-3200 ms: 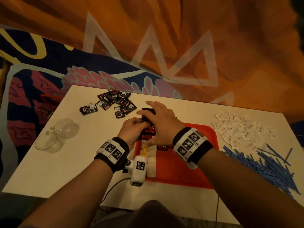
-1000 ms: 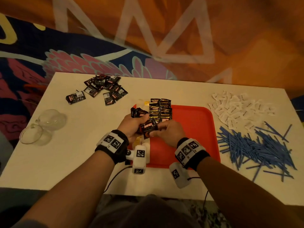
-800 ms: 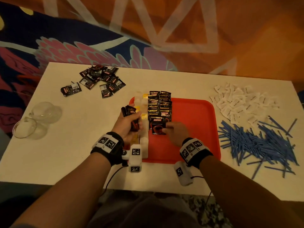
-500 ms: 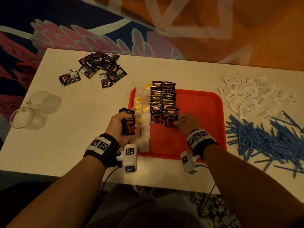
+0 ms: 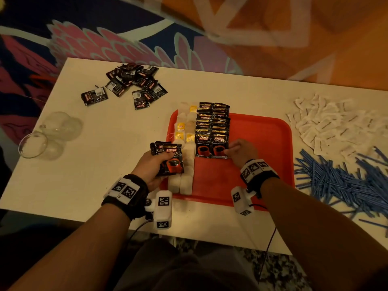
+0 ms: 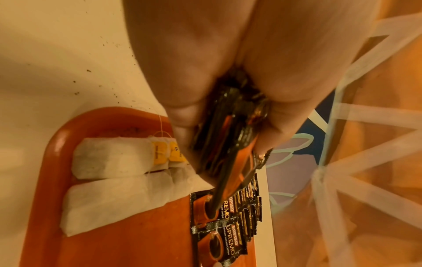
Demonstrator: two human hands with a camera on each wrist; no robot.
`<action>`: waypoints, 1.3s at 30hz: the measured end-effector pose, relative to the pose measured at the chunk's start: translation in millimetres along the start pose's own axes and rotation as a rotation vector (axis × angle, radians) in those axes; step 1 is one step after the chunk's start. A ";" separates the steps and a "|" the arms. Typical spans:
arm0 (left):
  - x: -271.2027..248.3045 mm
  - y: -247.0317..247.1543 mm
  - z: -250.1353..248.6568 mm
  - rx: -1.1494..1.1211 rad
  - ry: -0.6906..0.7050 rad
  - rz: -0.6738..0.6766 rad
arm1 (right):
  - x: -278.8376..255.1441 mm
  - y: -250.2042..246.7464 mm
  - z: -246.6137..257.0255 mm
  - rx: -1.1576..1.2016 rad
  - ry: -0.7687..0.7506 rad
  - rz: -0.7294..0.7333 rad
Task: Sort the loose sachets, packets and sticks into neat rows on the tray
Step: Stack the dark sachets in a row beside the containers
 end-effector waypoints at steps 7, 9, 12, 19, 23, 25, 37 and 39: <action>2.8 3.7 4.8 0.063 0.023 0.006 | -4.3 -4.2 -1.4 -0.003 -0.035 -0.020; 2.1 5.2 3.4 0.068 0.039 -0.008 | -6.3 -6.1 -3.3 0.002 -0.034 -0.022; 0.1 9.5 -2.0 0.064 0.076 -0.035 | -12.9 -10.9 -4.2 0.032 -0.036 -0.041; 5.0 25.1 -7.1 0.146 0.109 -0.012 | -46.5 2.4 29.0 0.101 -0.152 0.047; 4.9 26.1 -7.0 0.146 0.108 -0.005 | -43.0 23.9 30.2 0.107 -0.075 0.132; 1.5 22.6 -8.3 0.119 0.103 -0.016 | -40.9 31.7 30.8 0.118 -0.045 0.145; 1.8 2.1 -7.3 0.027 0.095 -0.056 | -44.1 28.9 41.0 0.121 -0.057 0.116; 0.8 7.2 -11.1 0.018 0.109 -0.054 | -52.7 25.0 45.9 0.173 -0.081 0.127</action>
Point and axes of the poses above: each hand's wrist, its own x-axis towards the middle knuckle, its own y-axis out of the palm, z = x × y, the point moved 8 cm from there along x, towards the middle knuckle, and after that the axes turned 7 degrees about y, right-handed, at the moved point
